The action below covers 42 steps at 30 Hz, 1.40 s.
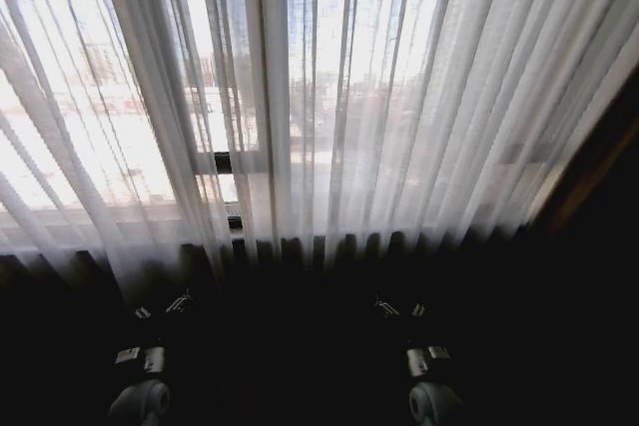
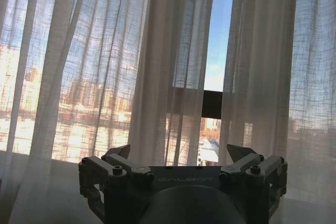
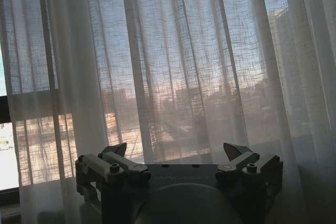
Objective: Open the curtains by pulling them apart, changing their state from closed to fully open.
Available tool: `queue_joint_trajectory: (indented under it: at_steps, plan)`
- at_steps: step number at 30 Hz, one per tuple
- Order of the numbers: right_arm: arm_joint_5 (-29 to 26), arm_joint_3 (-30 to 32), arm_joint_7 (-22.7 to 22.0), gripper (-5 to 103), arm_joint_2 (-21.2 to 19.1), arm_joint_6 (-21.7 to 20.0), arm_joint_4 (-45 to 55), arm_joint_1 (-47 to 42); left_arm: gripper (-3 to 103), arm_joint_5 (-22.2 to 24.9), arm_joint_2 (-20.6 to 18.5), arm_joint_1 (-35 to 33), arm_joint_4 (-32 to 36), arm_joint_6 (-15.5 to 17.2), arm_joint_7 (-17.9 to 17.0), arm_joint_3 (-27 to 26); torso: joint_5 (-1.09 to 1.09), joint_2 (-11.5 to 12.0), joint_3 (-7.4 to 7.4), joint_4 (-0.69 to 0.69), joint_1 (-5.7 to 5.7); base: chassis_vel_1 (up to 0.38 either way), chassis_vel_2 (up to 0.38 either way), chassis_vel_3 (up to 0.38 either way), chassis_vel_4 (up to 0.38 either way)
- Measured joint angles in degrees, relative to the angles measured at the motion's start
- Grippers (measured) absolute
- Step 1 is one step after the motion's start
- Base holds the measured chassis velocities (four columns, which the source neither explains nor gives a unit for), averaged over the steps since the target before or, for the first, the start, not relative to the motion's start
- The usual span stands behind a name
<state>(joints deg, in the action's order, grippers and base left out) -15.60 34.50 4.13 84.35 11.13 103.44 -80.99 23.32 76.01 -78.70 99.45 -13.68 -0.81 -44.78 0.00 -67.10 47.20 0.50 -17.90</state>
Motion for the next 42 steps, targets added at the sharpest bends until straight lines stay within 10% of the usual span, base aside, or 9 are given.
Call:
queue_joint_trajectory:
  at_steps: [42]
  plan:
    - [-1.6, -0.5, 1.7, 100, -0.6, 1.2, -1.0, 0.3, 100, 0.0, 0.0, 0.0, 0.0, 0.0, 0.0, 0.0, -0.01, 0.0, 0.00, -0.01, 0.00, -0.215, 0.215, 0.214, -0.210]
